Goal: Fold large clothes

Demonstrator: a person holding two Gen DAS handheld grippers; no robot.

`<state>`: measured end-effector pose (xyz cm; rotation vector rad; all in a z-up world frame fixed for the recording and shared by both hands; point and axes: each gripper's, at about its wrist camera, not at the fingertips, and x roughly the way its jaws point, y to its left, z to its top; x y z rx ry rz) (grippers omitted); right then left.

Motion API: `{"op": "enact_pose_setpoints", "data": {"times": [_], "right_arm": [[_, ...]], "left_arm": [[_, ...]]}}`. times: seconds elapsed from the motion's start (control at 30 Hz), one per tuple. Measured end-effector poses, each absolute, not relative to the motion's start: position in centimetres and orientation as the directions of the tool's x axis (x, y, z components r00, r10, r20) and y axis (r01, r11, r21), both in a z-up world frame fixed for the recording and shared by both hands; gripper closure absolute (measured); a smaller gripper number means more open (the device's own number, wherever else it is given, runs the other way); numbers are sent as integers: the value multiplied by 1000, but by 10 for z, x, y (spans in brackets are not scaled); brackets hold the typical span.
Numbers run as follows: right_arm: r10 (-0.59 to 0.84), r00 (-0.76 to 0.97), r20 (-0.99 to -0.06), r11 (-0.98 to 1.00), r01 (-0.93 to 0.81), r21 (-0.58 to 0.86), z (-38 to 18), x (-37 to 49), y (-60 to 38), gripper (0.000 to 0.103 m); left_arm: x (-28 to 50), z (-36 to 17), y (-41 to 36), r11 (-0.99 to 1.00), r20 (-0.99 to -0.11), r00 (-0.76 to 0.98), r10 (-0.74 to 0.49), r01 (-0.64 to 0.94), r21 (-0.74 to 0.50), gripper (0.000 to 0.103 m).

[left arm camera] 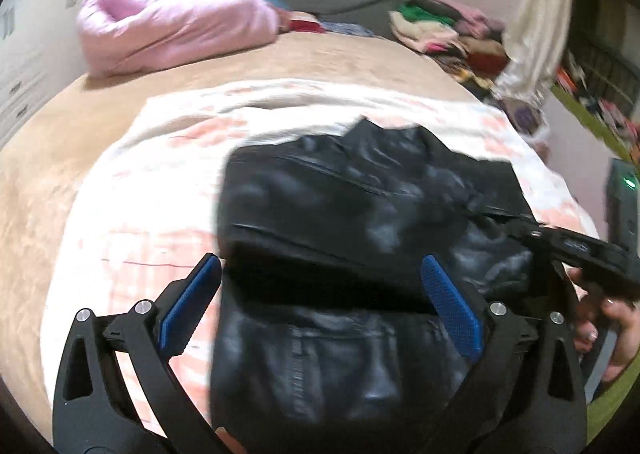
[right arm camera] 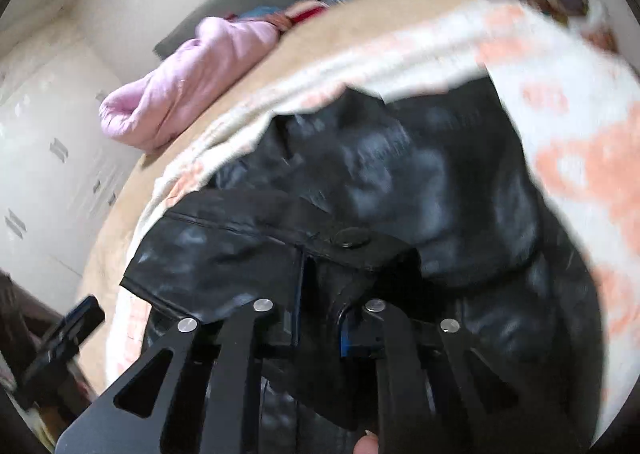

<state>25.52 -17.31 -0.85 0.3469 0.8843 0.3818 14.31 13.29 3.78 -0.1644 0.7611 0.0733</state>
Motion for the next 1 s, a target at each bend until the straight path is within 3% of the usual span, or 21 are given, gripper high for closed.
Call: {"op": "enact_pose_setpoints", "data": {"times": [0.27, 0.5, 0.53, 0.6, 0.67, 0.7, 0.77, 0.83, 1.0], "right_arm": [[423, 701, -574, 888, -448, 106, 91, 271, -164, 99], [318, 689, -651, 910, -415, 5, 58, 290, -192, 99], [310, 687, -657, 912, -410, 2, 52, 292, -192, 99], [296, 683, -668, 919, -395, 4, 38, 293, -195, 98], [292, 674, -679, 922, -387, 13, 28, 295, -198, 98], [289, 670, -684, 923, -383, 15, 24, 296, -199, 98], [288, 663, -691, 927, -375, 27, 18, 300, -202, 97], [282, 662, -695, 929, -368, 27, 15, 302, -205, 96], [270, 667, -694, 935, -354, 22, 12, 309, -210, 92]], "left_arm": [[165, 57, 171, 961, -681, 731, 32, -209, -179, 10], [215, 44, 172, 947, -712, 702, -15, -219, -236, 10], [221, 41, 172, 944, -718, 695, -25, -221, -247, 13], [235, 34, 172, 933, -728, 684, -51, -228, -279, 30], [247, 29, 170, 931, -737, 672, -76, -216, -293, 58], [253, 24, 166, 933, -748, 658, -86, -209, -291, 65], [262, 16, 160, 937, -761, 641, -106, -191, -291, 88], [271, 4, 152, 940, -781, 612, -127, -176, -291, 94], [282, -32, 137, 959, -834, 542, -109, -162, -231, 94]]}}
